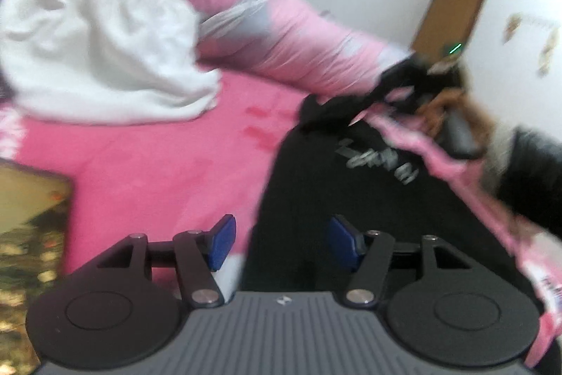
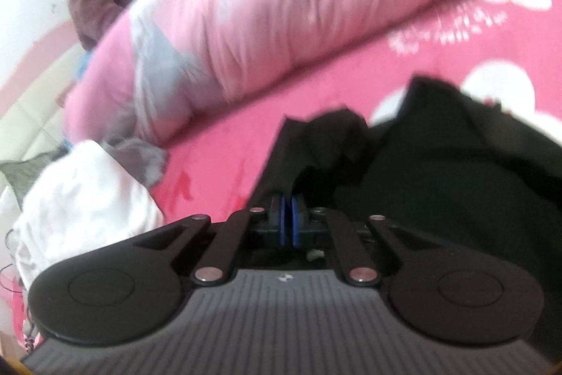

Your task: Fold clothes

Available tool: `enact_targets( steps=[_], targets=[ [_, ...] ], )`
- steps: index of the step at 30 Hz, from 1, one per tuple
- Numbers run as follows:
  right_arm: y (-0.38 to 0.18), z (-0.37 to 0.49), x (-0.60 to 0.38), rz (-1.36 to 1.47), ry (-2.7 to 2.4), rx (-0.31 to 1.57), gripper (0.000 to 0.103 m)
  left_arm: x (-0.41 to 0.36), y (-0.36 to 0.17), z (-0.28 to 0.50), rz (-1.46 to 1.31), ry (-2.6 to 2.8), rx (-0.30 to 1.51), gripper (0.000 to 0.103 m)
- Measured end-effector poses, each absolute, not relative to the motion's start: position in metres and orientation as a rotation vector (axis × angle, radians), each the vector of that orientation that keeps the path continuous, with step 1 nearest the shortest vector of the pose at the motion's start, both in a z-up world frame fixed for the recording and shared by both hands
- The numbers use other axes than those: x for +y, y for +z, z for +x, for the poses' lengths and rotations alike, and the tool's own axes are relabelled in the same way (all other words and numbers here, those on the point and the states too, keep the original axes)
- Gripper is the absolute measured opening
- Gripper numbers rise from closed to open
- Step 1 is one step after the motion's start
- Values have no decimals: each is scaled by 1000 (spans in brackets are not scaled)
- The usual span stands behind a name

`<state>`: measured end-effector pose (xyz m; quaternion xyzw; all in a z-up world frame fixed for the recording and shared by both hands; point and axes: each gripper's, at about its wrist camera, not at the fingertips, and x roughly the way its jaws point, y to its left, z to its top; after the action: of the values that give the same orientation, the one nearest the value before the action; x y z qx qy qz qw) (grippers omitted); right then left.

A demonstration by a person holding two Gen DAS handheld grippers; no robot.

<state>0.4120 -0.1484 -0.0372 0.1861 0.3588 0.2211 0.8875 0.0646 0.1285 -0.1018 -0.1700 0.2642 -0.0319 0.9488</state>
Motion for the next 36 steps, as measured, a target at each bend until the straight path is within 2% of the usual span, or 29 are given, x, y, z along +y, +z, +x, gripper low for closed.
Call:
enact_targets(
  steps=[4, 11, 12, 13, 14, 16, 24, 36],
  targets=[
    [-22, 413, -146, 404, 495, 711, 2, 127, -98, 71, -290, -11, 626, 43],
    [-7, 421, -133, 427, 530, 704, 2, 111, -96, 75, -138, -20, 697, 34],
    [-5, 424, -129, 420, 533, 706, 2, 110, -96, 74, -132, -27, 697, 27],
    [-3, 427, -124, 412, 537, 707, 2, 110, -97, 73, -129, -32, 695, 15],
    [-1, 429, -119, 402, 542, 707, 2, 111, -97, 72, -143, -34, 687, 9],
    [5, 433, -107, 384, 556, 700, 2, 120, -98, 68, -221, -46, 670, 5],
    [25, 446, -23, 252, 706, 663, 2, 145, -92, 37, -452, -86, 578, 4],
    [-56, 457, 110, 87, 815, 815, 2, 155, -103, 26, -543, -66, 630, 4]
  ],
)
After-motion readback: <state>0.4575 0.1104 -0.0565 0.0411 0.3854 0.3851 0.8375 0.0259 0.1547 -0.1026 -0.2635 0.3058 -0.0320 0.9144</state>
